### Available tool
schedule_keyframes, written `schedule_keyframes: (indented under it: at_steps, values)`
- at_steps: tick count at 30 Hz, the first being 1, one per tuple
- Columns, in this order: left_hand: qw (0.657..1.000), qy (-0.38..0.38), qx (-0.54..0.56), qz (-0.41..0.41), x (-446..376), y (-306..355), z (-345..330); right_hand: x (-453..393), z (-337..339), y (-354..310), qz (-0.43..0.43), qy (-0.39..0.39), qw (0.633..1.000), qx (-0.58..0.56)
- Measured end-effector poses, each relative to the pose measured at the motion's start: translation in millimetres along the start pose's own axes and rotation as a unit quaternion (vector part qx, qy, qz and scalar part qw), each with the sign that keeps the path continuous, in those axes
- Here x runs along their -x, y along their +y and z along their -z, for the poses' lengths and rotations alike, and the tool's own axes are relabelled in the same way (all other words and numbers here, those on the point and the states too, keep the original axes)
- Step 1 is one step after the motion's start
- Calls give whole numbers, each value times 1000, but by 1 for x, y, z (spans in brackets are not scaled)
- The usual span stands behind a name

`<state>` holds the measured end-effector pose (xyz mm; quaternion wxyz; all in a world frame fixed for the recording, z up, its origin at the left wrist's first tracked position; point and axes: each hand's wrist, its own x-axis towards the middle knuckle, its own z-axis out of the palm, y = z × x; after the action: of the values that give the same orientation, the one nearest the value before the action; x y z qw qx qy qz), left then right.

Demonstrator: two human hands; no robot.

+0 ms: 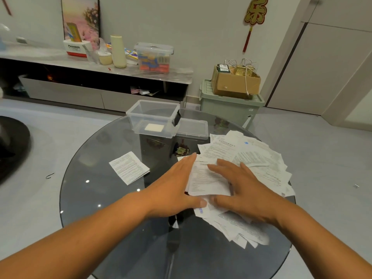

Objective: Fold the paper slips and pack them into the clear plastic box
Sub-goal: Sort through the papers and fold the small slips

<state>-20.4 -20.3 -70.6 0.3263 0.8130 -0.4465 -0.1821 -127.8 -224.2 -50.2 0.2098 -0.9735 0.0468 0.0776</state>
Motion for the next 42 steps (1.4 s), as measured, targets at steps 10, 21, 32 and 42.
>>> schedule_keyframes:
  at_steps: [10,21,32,42]
  values:
    - [982,150,46,102,59,-31,10,-1,-41,-53,63,59,988,-131]
    - [983,118,-89,106,71,-1,11,2,-54,-72,87,103,989,-62]
    - [975,130,-30,175,67,-17,21,-7,-56,-69,-82,120,964,-222]
    - [970,61,-226,59,70,-24,25,-8,-40,-73,-73,126,941,-306]
